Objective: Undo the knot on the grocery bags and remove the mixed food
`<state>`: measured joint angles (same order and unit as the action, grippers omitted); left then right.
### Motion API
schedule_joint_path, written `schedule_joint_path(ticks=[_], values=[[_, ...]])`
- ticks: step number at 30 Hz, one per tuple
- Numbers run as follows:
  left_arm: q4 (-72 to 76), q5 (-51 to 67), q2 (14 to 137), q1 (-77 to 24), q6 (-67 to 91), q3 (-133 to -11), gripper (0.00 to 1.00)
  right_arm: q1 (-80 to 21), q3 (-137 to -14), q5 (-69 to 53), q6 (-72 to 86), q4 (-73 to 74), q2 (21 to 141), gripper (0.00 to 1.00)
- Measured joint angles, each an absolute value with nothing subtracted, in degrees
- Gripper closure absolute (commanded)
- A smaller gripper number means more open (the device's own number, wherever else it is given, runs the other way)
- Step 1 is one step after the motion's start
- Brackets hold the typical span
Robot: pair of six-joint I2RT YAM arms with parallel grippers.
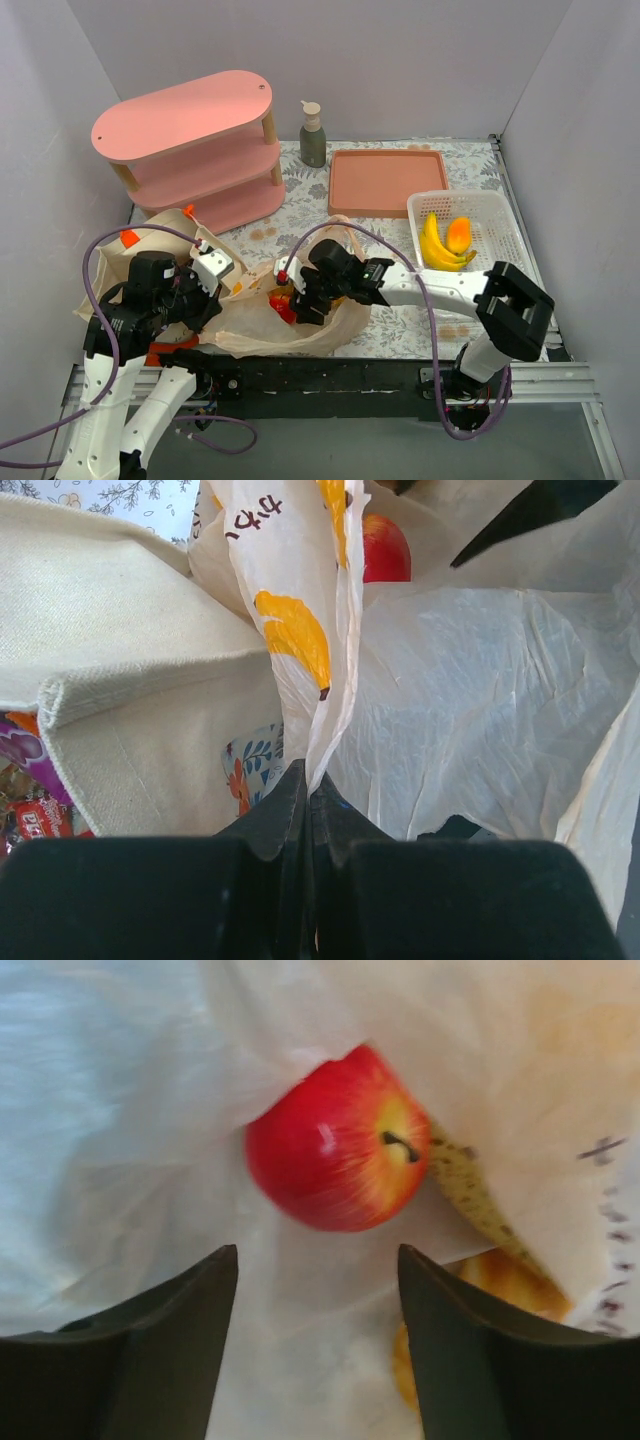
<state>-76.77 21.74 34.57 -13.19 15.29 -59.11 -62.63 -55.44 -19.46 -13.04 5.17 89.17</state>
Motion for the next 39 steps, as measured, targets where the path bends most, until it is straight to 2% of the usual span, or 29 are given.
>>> schedule_joint_path(ticks=[1,3,4,14,17,18,20,21,24,28,39], values=[[-76.77,21.69,34.57,-13.19,15.29,-59.11,1.00,-62.61,-56.23,-18.41,-12.40,4.86,90.80,0.15],[-76.77,21.56,34.57,-13.19,15.40,-59.11,1.00,-62.28,-57.89,-17.19,-11.29,4.34,93.30,0.09],[-76.77,21.50,34.54,-13.19,15.42,-59.11,1.00,-62.22,-58.70,-16.73,-10.87,4.27,94.17,0.03],[-76.75,21.15,34.35,-12.60,15.86,-59.11,1.00,-61.84,-65.28,-19.94,-9.34,2.13,100.86,0.02],[-76.73,21.04,34.35,-12.45,15.90,-59.11,1.00,-61.84,-65.34,-20.38,-9.17,1.96,103.26,0.18],[-76.75,21.02,34.35,-12.38,15.90,-59.11,1.00,-61.91,-65.34,-20.32,-9.37,1.96,103.90,0.32],[-76.75,20.99,34.35,-12.10,15.92,-59.11,1.00,-61.95,-65.34,-20.38,-10.02,1.50,104.42,0.44],[-76.75,20.99,34.35,-11.99,15.94,-59.11,1.00,-61.93,-65.34,-20.21,-10.68,1.50,104.40,0.55],[-76.75,20.99,34.35,-11.66,16.10,-59.11,1.00,-61.89,-65.17,-20.43,-13.13,1.54,104.07,0.66],[-76.75,20.91,34.33,-11.49,16.25,-59.09,1.00,-61.89,-63.59,-21.10,-18.02,3.97,99.09,0.73],[-75.31,21.41,35.57,-11.35,16.82,-58.48,1.00,-61.56,-60.29,-29.06,-35.59,15.07,68.23,0.89]])
